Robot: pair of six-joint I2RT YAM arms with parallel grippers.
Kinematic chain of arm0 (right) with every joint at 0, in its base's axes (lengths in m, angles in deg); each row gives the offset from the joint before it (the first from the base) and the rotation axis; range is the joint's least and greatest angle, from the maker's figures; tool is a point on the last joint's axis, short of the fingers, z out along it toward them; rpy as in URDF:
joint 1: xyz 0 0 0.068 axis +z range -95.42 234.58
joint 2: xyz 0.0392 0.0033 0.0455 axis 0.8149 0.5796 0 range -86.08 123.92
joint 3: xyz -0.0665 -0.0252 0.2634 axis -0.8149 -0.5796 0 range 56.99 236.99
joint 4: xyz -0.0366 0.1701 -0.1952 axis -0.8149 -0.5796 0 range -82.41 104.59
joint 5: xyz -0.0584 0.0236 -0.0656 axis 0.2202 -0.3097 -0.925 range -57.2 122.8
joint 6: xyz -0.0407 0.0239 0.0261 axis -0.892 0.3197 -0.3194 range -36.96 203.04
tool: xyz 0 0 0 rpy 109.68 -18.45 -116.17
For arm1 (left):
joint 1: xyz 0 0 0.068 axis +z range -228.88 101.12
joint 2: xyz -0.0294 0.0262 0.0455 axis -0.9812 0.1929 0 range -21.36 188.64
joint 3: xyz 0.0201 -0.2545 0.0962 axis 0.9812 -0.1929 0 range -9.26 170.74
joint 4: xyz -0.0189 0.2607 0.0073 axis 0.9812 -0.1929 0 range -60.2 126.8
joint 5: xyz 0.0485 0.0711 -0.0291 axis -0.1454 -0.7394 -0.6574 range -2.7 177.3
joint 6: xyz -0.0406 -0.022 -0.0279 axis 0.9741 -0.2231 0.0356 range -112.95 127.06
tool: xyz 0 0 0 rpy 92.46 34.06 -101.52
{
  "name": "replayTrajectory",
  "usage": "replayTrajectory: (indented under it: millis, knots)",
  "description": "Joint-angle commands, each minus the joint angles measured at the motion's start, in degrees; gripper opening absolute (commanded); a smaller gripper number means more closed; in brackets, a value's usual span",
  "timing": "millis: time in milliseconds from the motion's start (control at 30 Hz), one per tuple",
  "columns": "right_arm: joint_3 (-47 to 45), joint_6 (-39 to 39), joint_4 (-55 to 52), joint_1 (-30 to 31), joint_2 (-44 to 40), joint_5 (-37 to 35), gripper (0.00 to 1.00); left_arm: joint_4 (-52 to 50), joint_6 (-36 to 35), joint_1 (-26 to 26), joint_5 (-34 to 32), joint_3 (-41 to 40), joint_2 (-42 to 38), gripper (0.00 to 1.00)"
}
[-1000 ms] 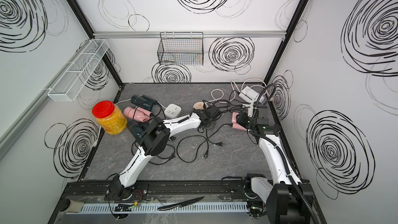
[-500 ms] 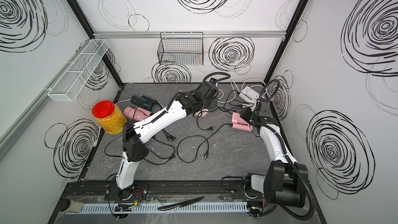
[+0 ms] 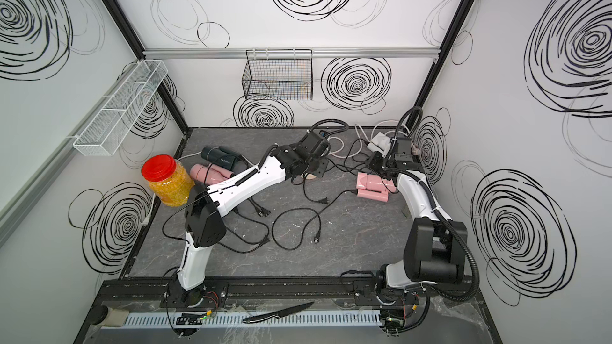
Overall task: Charge the blow dryers
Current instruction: Pick up the plug from the center of the board.
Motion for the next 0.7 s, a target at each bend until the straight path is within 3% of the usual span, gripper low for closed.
replayTrajectory:
  millis: [0, 233, 500, 667]
  knots:
    - [0.08, -0.72, -1.03, 0.81, 0.37, 1.85, 0.42, 5.16, 2.04, 3.00, 3.46, -5.69, -0.39, 0.47]
    - [-2.13, -1.10, -0.43, 2.28, -0.94, 1.32, 0.42, 16.06, 4.99, 7.95, 10.55, -17.09, -0.45, 0.52]
    - [-3.65, -1.85, -0.92, 1.93, -2.50, 0.10, 0.42, 21.67, 4.71, 10.02, 17.90, -17.90, 4.25, 0.55]
    - [-3.70, -2.07, -1.47, 0.98, -3.56, -0.05, 0.42, 20.17, 5.20, 10.08, 16.64, -15.84, 7.25, 0.55]
